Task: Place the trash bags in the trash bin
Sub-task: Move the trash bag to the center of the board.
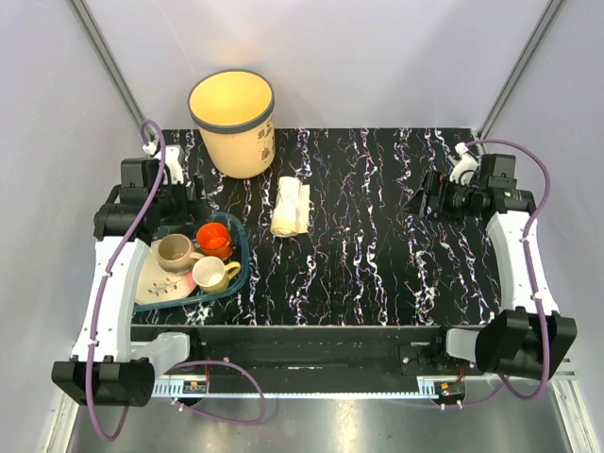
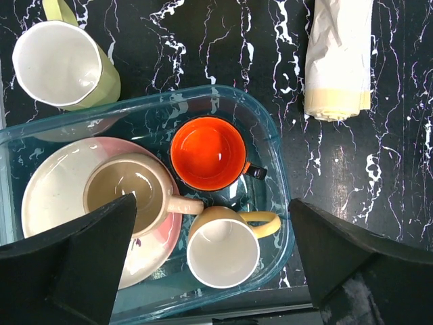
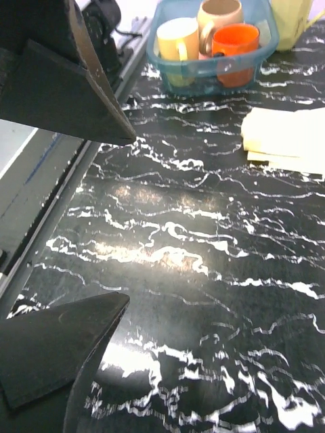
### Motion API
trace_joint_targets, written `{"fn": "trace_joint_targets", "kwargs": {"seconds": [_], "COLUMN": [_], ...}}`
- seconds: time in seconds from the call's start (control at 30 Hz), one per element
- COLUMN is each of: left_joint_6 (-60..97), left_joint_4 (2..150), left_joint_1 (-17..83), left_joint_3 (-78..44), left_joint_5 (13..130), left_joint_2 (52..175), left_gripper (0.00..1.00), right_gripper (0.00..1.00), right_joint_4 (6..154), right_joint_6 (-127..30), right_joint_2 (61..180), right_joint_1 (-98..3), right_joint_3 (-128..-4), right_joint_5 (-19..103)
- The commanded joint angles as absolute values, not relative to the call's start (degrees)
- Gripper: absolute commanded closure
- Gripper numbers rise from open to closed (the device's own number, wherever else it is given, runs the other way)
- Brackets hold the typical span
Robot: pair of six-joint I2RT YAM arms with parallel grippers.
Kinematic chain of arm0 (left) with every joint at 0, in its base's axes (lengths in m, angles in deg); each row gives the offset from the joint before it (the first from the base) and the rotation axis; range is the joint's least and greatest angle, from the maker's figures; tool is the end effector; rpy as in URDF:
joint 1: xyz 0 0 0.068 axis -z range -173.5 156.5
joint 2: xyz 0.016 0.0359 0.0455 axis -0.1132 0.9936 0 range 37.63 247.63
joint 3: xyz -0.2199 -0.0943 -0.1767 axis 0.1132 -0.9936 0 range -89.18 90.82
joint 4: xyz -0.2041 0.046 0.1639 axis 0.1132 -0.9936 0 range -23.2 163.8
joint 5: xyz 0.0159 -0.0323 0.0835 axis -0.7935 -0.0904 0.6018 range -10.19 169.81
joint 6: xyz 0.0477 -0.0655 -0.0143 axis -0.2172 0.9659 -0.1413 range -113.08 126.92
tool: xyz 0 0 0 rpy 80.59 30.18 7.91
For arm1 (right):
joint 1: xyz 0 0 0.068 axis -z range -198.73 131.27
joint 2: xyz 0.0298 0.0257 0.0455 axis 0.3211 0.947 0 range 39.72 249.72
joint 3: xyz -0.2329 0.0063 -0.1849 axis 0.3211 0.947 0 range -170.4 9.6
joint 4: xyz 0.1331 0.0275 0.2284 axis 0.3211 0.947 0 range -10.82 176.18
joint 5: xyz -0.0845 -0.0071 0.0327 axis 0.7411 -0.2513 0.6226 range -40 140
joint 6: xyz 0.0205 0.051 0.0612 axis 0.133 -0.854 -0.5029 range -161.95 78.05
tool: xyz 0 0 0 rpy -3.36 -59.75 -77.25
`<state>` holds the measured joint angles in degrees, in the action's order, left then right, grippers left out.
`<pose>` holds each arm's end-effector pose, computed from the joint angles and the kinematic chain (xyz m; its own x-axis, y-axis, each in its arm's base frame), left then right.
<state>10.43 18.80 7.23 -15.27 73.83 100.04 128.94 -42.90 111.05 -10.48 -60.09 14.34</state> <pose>0.2238 -0.0104 0.3785 -0.6925 -0.0521 -0.7195 0.0459 0.9922 -0.1160 0.2643 0.0039 0.3372 -0.7772 0.1263 -0.6164 -0.2306 0.8543 0.4658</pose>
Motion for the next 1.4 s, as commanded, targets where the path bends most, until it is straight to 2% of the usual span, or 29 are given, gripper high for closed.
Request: {"fn": "trace_joint_targets", "kwargs": {"seconds": [0.0,0.23,0.33,0.47,0.6,0.8,0.97,1.1,1.17,1.27,1.37], "left_joint_6": [9.8,9.0,8.6,8.2,9.6,13.0,13.9,13.7,13.1,13.2,14.7], "left_joint_4": [22.9,27.1,33.0,35.9,38.9,44.1,45.0,44.6,44.6,44.6,44.8], "left_joint_1": [7.0,8.3,14.3,24.2,29.7,34.6,36.6,37.3,37.6,38.2,38.2], "left_joint_3": [-15.0,-17.6,-18.4,-14.1,-9.1,-4.8,-0.7,2.6,4.1,5.0,4.8], "left_joint_5": [71.7,64.7,68.3,76.7,76.0,79.5,88.3,87.6,84.8,85.9,83.0], "left_joint_2": [100.5,103.0,104.8,115.9,126.0,136.4,145.7,151.6,154.5,156.7,157.9], "left_gripper": [0.01,0.01,0.01,0.01,0.03,0.01,0.01,0.01,0.10,0.16,0.29], "right_gripper": [0.03,0.07,0.08,0.11,0.15,0.23,0.23,0.22,0.21,0.21,0.21], "right_joint_4": [123.5,111.9,109.2,106.4,102.4,97.4,96.6,94.8,94.8,95.4,96.9], "right_joint_6": [-50.5,-58.8,-60.5,-62.8,-65.6,-69.8,-70.3,-71.1,-71.2,-70.6,-69.7], "right_joint_2": [114.7,124.5,128.6,133.4,138.2,147.3,151.5,151.8,151.7,150.6,148.5], "right_joint_1": [-10.9,-16.6,-18.4,-21.0,-23.9,-26.8,-27.2,-27.2,-27.2,-27.1,-27.0], "right_joint_3": [-58.3,-60.1,-61.2,-61.9,-62.6,-65.4,-67.3,-65.5,-64.6,-62.3,-61.1], "right_joint_5": [5.5,5.9,6.8,6.9,6.3,4.2,4.1,3.7,3.2,2.5,2.7]}}
